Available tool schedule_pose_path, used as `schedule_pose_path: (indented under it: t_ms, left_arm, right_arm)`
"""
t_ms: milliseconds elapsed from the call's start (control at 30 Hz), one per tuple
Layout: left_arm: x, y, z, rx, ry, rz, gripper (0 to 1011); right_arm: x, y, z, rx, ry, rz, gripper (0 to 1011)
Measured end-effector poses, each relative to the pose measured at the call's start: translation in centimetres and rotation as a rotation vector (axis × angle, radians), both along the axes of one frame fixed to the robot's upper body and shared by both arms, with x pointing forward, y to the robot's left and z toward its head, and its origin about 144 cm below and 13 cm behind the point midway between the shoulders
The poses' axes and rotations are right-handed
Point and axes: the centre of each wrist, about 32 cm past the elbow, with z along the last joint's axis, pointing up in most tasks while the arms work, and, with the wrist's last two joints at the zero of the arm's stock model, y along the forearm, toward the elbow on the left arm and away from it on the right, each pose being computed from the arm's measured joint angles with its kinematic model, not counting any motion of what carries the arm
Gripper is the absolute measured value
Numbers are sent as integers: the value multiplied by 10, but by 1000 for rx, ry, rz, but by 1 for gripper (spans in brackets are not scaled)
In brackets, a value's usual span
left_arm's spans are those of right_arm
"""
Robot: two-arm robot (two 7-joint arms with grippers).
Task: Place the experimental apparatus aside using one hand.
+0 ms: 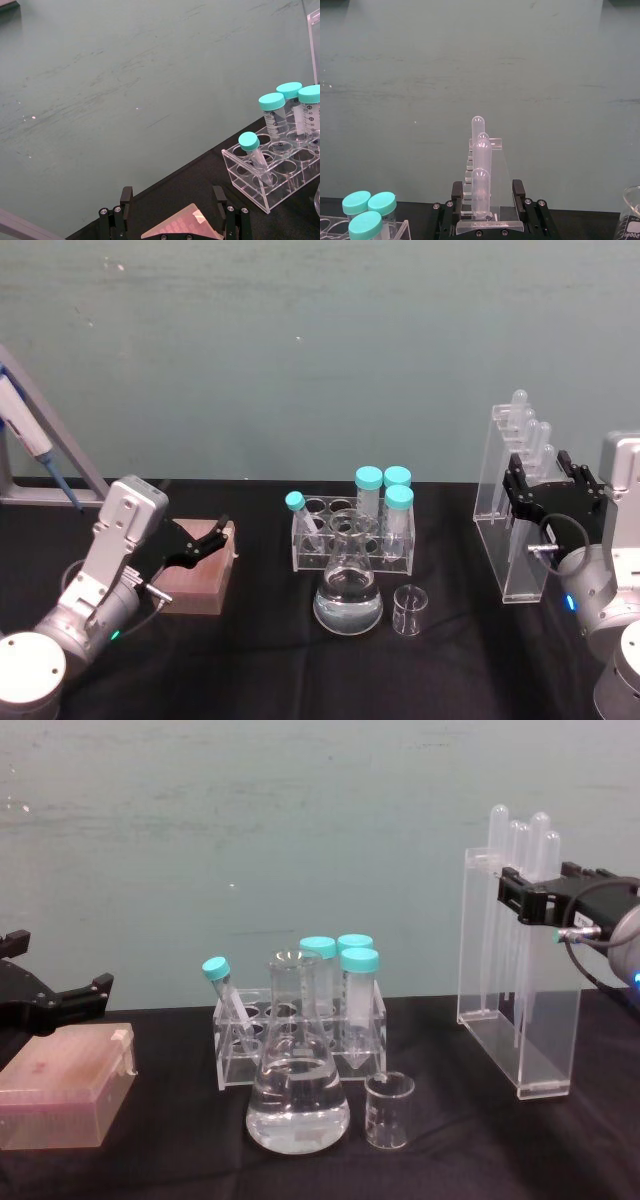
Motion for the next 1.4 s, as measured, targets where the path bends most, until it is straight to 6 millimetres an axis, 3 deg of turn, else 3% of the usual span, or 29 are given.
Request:
schedule_pose_path:
  t_ms: [1400]
  left_arm:
    - [0,0,0,0,0,0,1000]
  right_arm:
    - [-3,-31,3,-22,-27,-45,599]
